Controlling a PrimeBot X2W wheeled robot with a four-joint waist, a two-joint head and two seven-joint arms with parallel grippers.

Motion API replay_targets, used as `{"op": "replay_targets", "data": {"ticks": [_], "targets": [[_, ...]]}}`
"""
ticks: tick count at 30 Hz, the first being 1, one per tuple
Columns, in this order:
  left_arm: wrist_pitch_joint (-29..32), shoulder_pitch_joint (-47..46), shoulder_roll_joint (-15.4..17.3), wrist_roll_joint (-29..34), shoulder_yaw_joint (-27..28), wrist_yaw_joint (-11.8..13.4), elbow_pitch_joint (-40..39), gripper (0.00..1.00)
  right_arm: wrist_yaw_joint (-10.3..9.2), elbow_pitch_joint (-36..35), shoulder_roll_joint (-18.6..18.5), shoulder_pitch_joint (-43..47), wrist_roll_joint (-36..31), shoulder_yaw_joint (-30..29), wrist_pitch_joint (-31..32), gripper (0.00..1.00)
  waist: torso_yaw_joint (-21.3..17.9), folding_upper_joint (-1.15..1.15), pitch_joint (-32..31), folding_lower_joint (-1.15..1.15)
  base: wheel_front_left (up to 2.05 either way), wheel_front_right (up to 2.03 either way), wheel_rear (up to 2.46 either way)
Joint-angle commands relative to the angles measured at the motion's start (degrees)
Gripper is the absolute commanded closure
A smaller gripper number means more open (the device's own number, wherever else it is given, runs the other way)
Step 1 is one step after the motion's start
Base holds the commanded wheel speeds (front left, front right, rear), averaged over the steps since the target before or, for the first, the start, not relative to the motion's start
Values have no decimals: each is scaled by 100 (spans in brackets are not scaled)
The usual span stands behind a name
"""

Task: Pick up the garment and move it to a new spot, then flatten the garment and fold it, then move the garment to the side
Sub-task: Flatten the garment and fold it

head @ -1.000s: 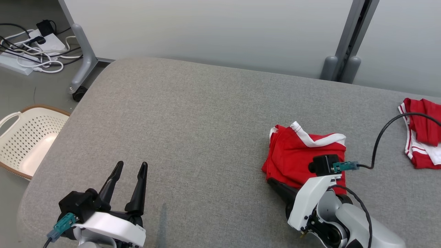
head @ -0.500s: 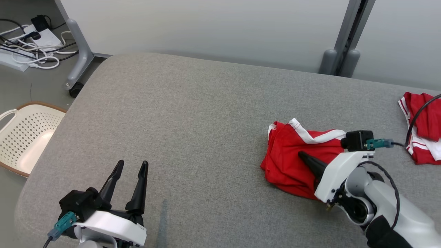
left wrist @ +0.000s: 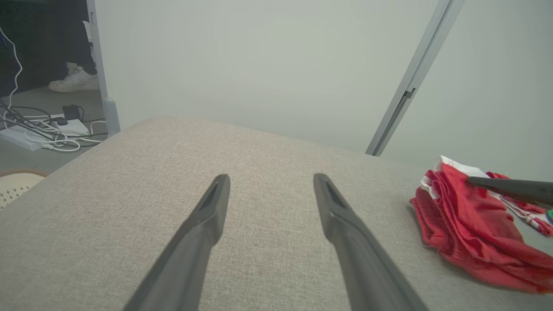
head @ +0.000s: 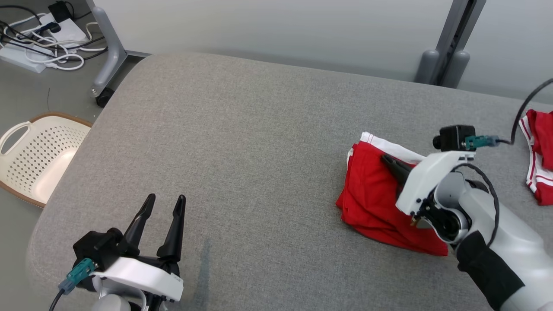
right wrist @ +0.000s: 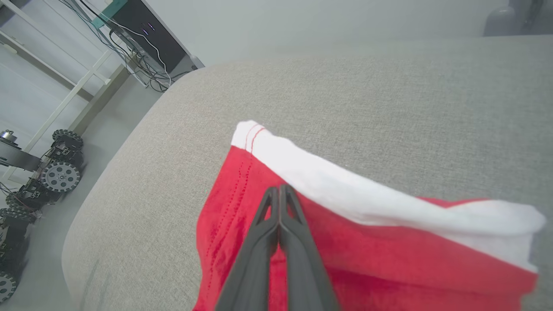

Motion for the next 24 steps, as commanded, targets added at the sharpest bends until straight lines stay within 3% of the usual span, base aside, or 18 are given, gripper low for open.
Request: {"op": "replay_targets", "data": {"ticks": [1,9,22,23,24], "targets": [[-1,-170,32,-24,-7,-9,-2,0,4,111,83,-140,-25,44,-27,100,13,0,48,0,0,0,0],[-1,-202,34,-49,-43,-8,58,0,4,282,238,-432,110,230,-460,100,36,0,57,0,0,0,0],[-1,34,107,47,129,-8,-2,0,4,-342,-271,98,278,542,-1313,100,-446,0,-298,0,0,0,0],[-1,62,107,55,137,-8,-9,0,4,-372,-329,157,266,534,-1389,91,-481,0,-322,0,0,0,0],[-1,93,110,66,150,-8,-14,0,4,-397,-373,211,270,522,-1445,70,-515,0,-342,0,0,0,0]]}}
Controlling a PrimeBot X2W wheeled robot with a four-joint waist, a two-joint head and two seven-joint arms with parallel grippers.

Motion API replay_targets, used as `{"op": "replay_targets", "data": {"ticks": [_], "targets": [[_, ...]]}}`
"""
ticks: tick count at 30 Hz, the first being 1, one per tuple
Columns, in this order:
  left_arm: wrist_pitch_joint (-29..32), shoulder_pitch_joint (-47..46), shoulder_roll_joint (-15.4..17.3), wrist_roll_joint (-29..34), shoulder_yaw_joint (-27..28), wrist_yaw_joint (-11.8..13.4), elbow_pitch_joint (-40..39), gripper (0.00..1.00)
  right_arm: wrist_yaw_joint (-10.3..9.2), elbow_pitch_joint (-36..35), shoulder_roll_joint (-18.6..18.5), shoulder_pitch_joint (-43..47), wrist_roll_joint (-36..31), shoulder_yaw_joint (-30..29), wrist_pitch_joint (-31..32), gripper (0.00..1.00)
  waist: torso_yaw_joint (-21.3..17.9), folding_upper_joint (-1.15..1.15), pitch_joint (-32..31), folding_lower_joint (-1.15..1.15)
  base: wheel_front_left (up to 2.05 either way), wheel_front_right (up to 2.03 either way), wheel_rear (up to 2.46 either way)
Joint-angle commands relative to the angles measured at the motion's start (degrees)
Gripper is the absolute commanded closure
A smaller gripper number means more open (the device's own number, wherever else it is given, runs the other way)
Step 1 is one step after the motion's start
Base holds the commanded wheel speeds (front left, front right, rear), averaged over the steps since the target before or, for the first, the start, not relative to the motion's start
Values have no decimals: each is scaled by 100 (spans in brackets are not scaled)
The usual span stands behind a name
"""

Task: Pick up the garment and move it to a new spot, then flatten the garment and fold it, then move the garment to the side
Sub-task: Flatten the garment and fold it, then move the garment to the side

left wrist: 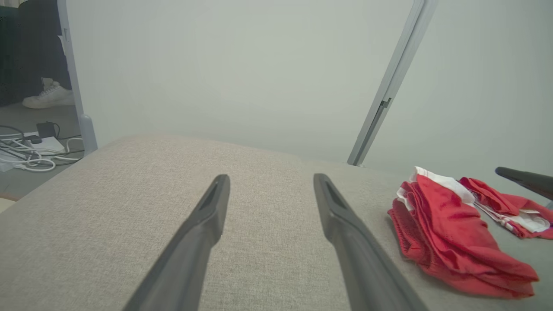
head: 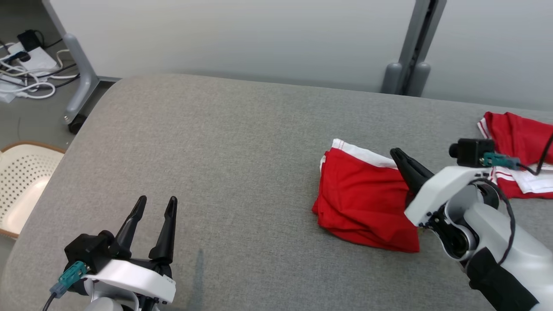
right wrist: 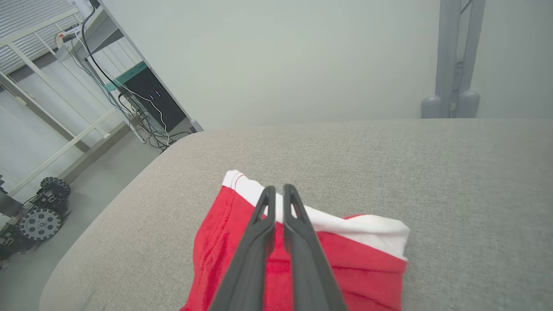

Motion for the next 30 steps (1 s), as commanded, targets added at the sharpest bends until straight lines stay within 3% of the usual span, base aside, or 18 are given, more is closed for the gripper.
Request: {"op": "replay_targets", "data": {"ticks": [1,2,3,4,21,30], "targets": [[-1,86,46,49,50,-7,-38,0,4,-56,-114,166,38,-31,-141,58,-114,0,-82,0,0,0,0],[-1,108,40,54,63,-6,-53,0,4,-70,-166,222,20,-59,-208,52,-146,0,-99,0,0,0,0],[-1,116,29,76,76,-3,-72,0,4,-72,-219,272,-18,-89,-268,8,-174,0,-111,0,0,0,0],[-1,119,26,91,107,1,-90,0,4,-64,-257,325,-42,-119,-320,0,-202,0,-123,0,0,0,0],[-1,279,-20,164,151,-1,-147,0,4,-14,-224,1154,-370,-924,-641,0,-348,0,-269,0,0,0,0],[-1,214,1,151,94,-3,-115,0,4,183,41,1008,-190,-1203,-21,0,-332,0,-222,0,0,0,0]]}}
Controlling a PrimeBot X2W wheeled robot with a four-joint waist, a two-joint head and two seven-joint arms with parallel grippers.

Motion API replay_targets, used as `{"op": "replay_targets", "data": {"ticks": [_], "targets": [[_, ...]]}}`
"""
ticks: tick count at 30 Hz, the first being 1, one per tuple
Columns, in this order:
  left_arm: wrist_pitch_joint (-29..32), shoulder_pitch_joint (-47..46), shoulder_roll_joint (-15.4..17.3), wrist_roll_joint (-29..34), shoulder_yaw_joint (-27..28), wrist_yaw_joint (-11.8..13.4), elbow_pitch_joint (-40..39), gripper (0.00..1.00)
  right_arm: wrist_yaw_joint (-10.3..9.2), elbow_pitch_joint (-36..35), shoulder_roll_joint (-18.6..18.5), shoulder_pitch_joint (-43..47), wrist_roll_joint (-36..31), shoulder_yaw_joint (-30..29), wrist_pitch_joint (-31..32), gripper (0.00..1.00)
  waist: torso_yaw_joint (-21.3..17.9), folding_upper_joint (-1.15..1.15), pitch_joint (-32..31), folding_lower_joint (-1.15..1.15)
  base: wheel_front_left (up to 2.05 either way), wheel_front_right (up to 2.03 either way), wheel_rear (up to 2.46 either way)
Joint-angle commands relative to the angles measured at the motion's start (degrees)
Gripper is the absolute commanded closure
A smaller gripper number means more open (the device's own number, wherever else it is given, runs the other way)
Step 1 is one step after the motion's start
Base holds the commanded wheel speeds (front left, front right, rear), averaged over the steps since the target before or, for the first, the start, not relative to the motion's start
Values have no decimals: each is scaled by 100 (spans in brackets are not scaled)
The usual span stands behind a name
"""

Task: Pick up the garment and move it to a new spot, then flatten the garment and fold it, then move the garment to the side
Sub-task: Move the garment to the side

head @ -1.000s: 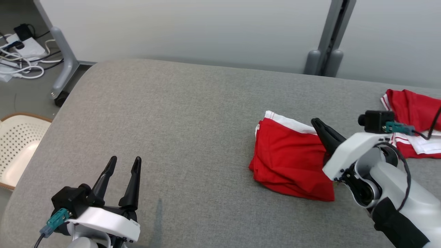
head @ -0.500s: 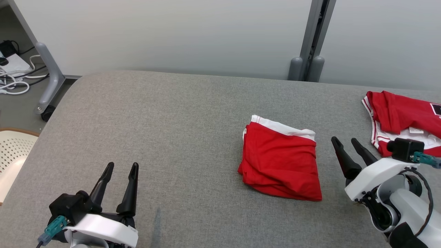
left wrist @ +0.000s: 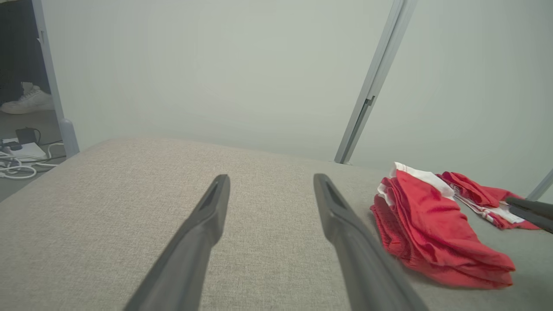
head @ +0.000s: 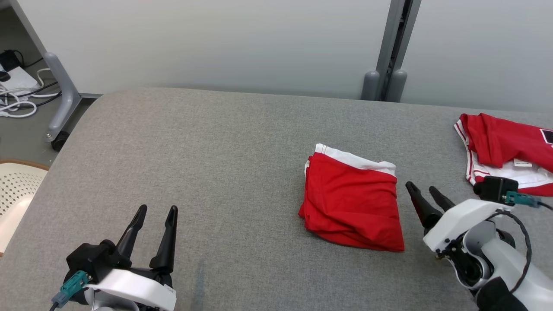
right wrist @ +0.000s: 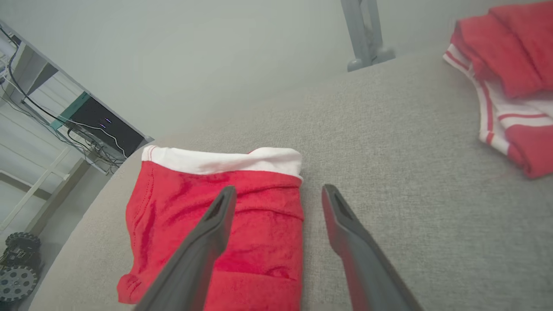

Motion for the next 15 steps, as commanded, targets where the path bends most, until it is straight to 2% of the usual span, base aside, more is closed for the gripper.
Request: {"op": "replay_targets", "data": {"ticks": [1,10,15], "targets": [[-1,-46,34,16,3,-5,17,0,4,89,27,-99,70,-48,173,0,16,0,19,0,0,0,0],[-1,-164,48,-51,-87,-7,74,0,4,1133,260,-818,436,-183,1941,0,248,0,184,0,0,0,0],[-1,-234,43,-85,-118,-7,91,0,4,1486,307,-988,587,-249,2368,0,414,0,293,0,0,0,0]]}}
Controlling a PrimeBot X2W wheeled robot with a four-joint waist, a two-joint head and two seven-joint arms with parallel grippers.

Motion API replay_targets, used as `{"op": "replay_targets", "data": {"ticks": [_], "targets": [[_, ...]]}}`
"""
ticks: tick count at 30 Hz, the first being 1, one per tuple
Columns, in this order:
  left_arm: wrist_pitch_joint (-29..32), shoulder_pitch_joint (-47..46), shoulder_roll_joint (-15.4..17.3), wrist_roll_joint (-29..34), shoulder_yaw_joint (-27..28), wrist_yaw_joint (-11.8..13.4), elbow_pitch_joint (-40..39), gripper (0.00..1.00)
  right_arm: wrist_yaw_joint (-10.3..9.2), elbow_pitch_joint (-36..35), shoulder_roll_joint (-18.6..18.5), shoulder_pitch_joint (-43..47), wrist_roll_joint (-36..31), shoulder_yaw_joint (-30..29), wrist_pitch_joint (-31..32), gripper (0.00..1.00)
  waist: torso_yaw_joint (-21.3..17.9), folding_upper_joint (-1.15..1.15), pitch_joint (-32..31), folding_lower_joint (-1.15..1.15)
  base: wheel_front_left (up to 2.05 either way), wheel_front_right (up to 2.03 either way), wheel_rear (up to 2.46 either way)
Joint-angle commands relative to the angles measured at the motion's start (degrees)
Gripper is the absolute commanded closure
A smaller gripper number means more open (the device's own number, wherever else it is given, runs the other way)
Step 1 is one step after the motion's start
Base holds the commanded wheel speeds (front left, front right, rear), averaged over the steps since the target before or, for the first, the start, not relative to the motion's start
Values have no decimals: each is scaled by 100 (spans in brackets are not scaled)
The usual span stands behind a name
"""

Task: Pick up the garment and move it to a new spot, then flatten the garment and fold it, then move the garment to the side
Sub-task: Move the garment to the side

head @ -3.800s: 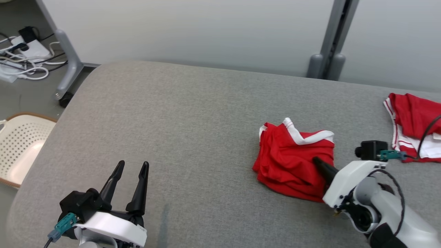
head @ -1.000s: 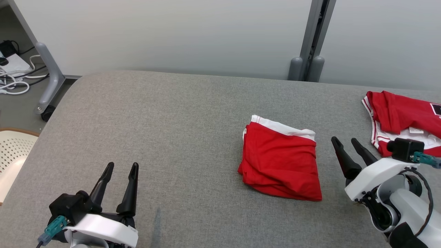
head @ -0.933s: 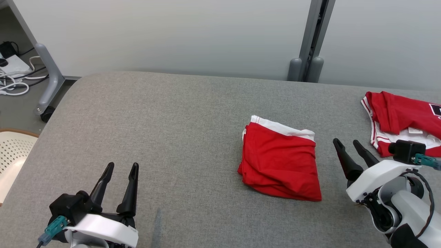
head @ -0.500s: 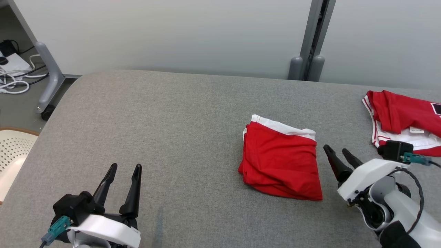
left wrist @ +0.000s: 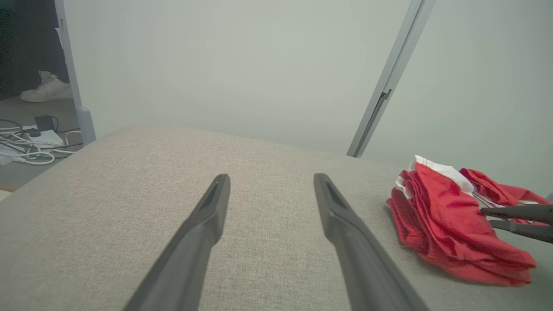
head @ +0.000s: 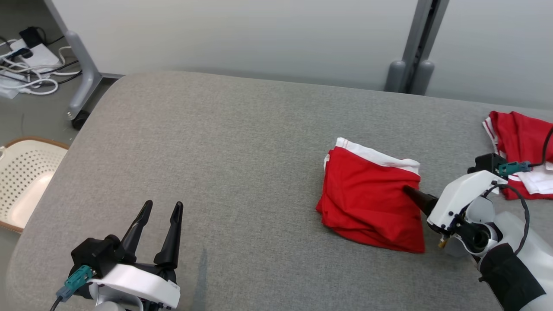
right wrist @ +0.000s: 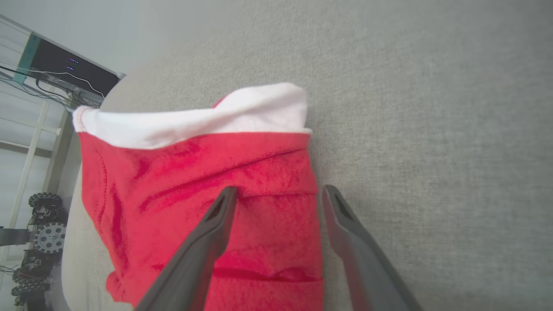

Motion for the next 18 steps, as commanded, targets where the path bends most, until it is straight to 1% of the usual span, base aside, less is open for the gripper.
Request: {"op": "replay_targets", "data": {"ticks": [1,7,11,12,13,14,15,18], "targets": [[-1,-114,41,-26,12,-7,2,0,4,133,-2,32,65,-8,107,0,86,0,51,0,0,0,0],[-1,-137,51,-27,27,-7,1,0,4,381,130,171,287,-105,466,0,211,0,98,0,0,0,0],[-1,-160,62,-46,8,-7,9,0,2,327,184,243,423,-165,431,0,264,0,117,0,0,0,0],[-1,-149,64,-49,5,-7,11,0,2,325,184,254,440,-170,414,40,271,0,115,0,0,0,0],[-1,-139,67,-48,6,-7,13,0,2,324,186,267,445,-169,407,55,276,0,112,0,0,0,0],[-1,-135,69,-45,9,-7,17,0,2,318,186,273,449,-162,393,75,278,0,108,0,0,0,0],[-1,-136,69,-40,13,-7,21,0,2,289,185,277,456,-159,362,100,278,0,100,0,0,0,0],[-1,-127,69,-20,29,-7,30,0,3,168,135,250,428,-127,249,100,267,0,76,0,0,0,0]]}}
